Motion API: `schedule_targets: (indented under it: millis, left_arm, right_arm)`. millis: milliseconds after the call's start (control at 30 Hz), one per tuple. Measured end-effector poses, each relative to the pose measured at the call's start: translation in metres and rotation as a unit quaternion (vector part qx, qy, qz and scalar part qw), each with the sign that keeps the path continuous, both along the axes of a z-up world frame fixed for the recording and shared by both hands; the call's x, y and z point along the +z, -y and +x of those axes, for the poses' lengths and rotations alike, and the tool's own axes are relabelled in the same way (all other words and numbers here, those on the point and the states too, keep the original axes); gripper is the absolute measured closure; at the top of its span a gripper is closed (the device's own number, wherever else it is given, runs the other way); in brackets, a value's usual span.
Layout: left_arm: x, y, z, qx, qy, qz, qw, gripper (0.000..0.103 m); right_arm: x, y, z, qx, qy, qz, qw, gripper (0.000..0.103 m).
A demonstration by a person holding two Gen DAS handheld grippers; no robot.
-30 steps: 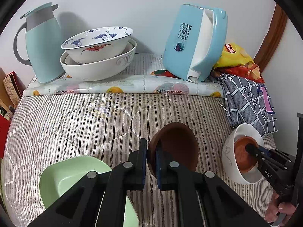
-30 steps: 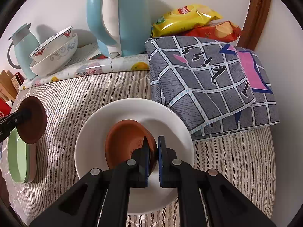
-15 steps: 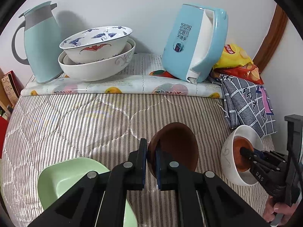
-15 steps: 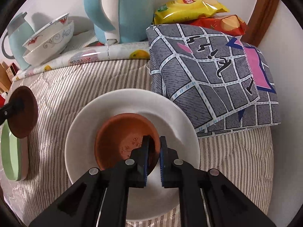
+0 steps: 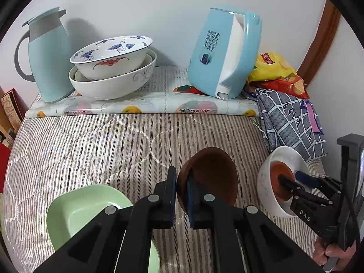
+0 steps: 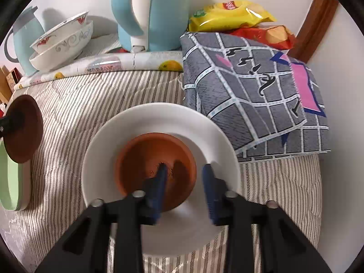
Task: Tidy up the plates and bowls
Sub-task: 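Lower the brown bowl into the white bowl and open the right gripper, then carry the held brown bowl over the white bowl with the left gripper while the right gripper withdraws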
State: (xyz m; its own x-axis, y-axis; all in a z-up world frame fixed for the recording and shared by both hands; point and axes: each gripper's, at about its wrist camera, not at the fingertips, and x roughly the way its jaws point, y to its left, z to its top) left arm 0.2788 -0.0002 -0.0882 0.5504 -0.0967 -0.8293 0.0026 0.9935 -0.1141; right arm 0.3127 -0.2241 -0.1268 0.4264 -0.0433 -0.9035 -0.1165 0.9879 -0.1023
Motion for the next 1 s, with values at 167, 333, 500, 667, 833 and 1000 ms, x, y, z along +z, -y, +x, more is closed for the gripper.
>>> schedule_targets:
  millis: [167,333,500,667,833,1000]
  left_arm:
    - [0.013,0.008,-0.008,-0.005,0.011,0.001,0.9999,0.094]
    - [0.027,0.019,-0.020,-0.010,0.022,-0.003,0.9997,0.094]
    - [0.038,0.035,-0.032,-0.020,0.031,-0.005,0.9993,0.094]
    - [0.042,0.054,-0.041,-0.031,0.033,-0.011,0.9989,0.094]
    - [0.042,0.075,-0.047,-0.043,0.030,-0.016,0.9985,0.094]
    - [0.036,0.095,-0.043,-0.054,0.026,-0.026,0.9979,0.094]
  right_arm:
    - [0.022,0.002,-0.012,0.005,0.022,0.019,1.000,0.062]
    - [0.048,0.010,-0.030,0.004,0.053,0.036,0.998,0.056]
    - [0.074,0.026,-0.055,-0.008,0.087,0.037,0.996,0.053]
    - [0.087,0.051,-0.079,-0.027,0.106,0.038,0.993,0.049]
    - [0.094,0.078,-0.103,-0.047,0.115,0.036,0.992,0.049]
    - [0.094,0.101,-0.119,-0.067,0.118,0.038,0.990,0.048]
